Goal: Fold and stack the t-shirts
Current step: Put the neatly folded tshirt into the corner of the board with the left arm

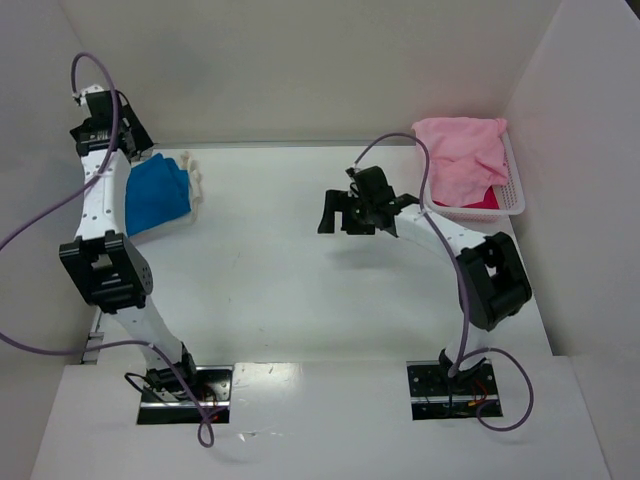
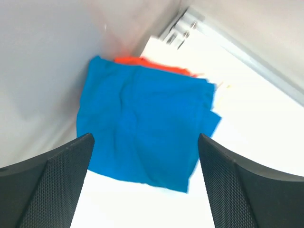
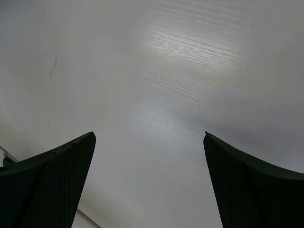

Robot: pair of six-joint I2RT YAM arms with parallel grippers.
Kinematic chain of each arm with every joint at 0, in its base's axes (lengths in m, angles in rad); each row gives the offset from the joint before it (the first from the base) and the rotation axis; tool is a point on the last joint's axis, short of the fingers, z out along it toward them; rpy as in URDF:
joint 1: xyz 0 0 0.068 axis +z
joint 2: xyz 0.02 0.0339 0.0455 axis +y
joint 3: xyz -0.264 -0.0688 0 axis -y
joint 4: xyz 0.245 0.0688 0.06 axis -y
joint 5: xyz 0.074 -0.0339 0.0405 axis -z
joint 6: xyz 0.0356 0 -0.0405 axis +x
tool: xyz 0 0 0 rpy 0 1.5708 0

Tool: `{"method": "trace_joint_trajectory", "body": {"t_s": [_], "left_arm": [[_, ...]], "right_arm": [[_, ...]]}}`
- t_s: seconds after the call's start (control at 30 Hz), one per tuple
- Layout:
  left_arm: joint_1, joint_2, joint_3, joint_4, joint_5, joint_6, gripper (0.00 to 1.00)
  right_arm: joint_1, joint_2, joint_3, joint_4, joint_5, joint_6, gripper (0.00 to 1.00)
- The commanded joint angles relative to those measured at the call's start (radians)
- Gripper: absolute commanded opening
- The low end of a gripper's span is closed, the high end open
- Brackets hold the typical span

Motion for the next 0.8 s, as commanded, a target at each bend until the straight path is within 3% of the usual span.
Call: {"method": "trace_joint_trajectory", "body": {"t_s": [0.0, 0.1, 0.3, 0.57, 0.77], "left_arm": [[-0.055, -0.041, -0.065, 0.035, -0.128, 0.032, 0.97], [-0.074, -0.041, -0.151, 0.061, -0.098, 0.003, 0.98], [-0.066, 0.009, -0.300, 0.156, 0.013, -0.085, 0.90], [-0.065, 0.088, -0.205, 0.167, 0.049, -0.099, 0.90], [-0.036, 0.117, -0.142, 0.203, 0.001, -0.122, 0.90]], "right_arm": [[0.012, -0.109, -0.034, 0.040, 0.006, 0.011, 1.00], [0.012, -0.144, -0.058, 0.040, 0.015, 0.020, 1.00], [0.012, -0.222, -0.106, 0.040, 0.039, 0.020, 1.00], [0.012, -0.249, -0.150, 0.040, 0.048, 0.020, 1.00], [0.012, -0.232, -0.150, 0.049, 0.048, 0.020, 1.00]]}}
